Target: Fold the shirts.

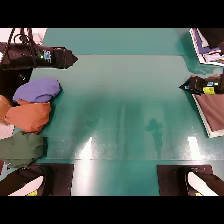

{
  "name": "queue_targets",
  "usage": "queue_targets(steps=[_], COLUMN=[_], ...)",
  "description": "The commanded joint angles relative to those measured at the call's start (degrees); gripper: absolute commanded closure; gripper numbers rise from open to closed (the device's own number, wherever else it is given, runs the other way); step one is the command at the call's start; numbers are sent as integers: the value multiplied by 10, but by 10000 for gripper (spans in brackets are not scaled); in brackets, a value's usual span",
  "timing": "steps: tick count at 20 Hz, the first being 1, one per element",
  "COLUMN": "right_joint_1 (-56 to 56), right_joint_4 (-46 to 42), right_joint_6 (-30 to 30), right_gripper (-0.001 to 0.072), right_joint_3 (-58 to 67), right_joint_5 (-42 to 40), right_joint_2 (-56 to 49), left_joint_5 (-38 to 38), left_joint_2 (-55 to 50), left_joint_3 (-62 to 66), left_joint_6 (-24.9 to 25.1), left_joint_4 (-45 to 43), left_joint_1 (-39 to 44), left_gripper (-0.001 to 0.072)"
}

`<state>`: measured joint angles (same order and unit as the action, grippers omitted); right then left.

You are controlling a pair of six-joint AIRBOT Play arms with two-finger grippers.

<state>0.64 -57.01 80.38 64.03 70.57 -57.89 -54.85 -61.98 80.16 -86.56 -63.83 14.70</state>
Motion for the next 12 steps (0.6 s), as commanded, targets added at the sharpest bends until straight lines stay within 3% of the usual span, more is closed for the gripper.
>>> queue_targets(steps=[1, 12], right_joint_1=[12, 14], right_joint_4=[1, 4], right_joint_6=[0, 0], right_gripper=[693, 693], right_joint_3=[0, 0], right_joint_5=[2, 5], right_joint_2=[-1, -1], left_joint_5=[0, 0], left_joint_2=[0, 0], left_joint_3=[0, 0], left_joint_6=[0, 0], left_joint_4=[0, 0], left_joint_1=[0, 0], left_gripper=[684, 683])
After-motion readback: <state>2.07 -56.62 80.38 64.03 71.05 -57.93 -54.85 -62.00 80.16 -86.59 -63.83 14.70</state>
